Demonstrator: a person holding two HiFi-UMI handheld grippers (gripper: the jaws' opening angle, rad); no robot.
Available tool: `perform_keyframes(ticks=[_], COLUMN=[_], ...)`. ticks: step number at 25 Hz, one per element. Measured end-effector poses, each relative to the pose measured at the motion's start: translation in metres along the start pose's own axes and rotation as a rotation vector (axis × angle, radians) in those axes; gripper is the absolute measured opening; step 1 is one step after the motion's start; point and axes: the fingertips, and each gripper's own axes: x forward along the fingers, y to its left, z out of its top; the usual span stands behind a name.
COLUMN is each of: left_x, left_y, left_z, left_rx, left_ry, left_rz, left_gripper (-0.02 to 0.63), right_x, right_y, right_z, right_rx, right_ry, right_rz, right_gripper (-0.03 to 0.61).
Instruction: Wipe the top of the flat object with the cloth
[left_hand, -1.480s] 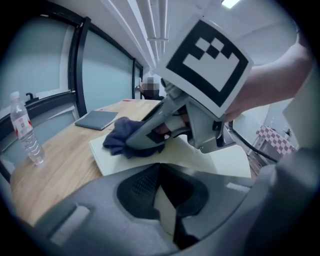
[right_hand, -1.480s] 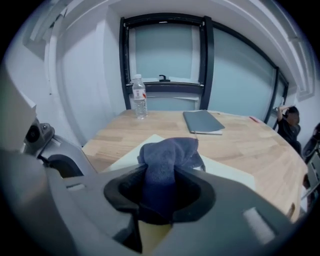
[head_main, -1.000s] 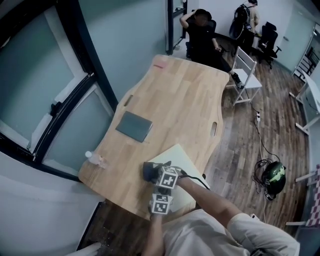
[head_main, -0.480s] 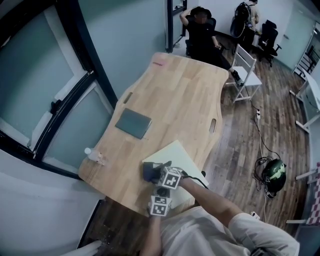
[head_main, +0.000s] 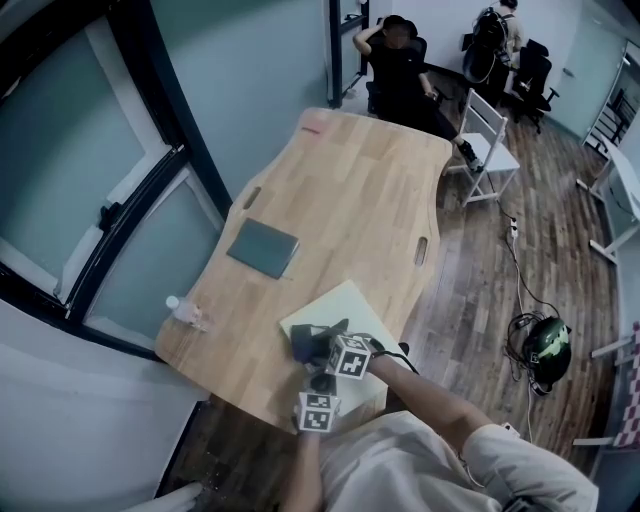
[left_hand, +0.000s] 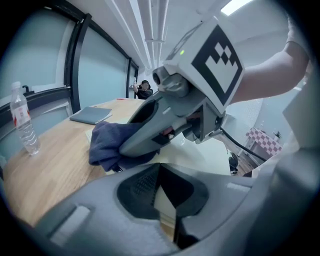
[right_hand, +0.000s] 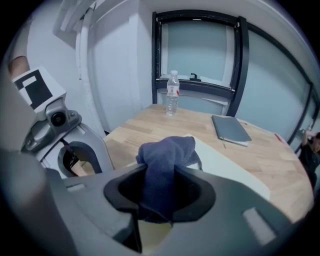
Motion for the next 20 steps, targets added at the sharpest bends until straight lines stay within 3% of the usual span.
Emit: perform_keyframes(ticks=[9, 20], left_x=[-0.001, -0.001], left_y=[0.001, -0.001], left_z=[0.002, 0.002], left_rx=[0.003, 0.007], left_ry=[-0.005, -0.009], left_rz=[0.018, 0.019], left_gripper=[0.008, 0.008], right_x=[-0.042, -0.094], right_y=[-0.045, -0.106], right_z=[-0.051, -0.112], right_rx=[0.049, 0.263], right_ry=[0.040, 0.016], right_rz=[-0.095, -0.278], right_gripper=[0.140, 0.140])
